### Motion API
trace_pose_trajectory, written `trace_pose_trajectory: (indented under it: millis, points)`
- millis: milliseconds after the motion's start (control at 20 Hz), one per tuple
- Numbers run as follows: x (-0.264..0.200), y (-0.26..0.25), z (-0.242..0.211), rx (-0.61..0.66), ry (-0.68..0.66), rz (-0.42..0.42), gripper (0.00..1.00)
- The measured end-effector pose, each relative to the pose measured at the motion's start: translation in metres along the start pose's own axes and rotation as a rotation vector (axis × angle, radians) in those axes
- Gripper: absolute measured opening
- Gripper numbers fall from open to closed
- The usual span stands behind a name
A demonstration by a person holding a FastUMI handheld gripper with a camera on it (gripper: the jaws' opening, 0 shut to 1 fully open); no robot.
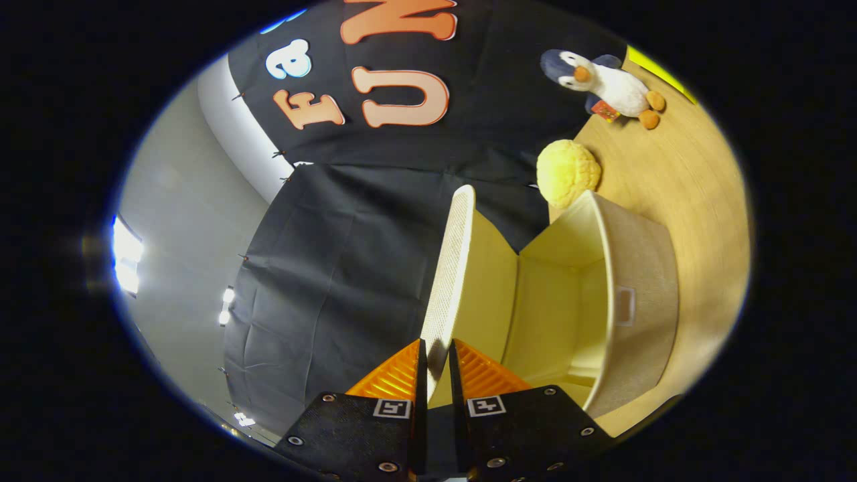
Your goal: Open the storage box then place both shoes into the box .Put the left shoe in first, then the right shoe, with the right side of both shoes facing outward in a uniform manner.
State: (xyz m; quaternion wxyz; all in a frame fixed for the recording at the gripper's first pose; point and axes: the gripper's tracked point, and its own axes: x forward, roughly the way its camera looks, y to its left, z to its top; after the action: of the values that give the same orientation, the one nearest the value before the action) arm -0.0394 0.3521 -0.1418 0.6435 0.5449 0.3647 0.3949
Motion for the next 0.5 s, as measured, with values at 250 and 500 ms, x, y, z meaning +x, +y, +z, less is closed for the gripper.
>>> trace_pose_trajectory:
  millis: [250, 500]
  points:
    - [0.042, 0.037, -0.008, -0.044, 0.04, 0.026, 0.11]
    - [0.088, 0.052, -0.028, -0.109, 0.105, 0.013, 0.12]
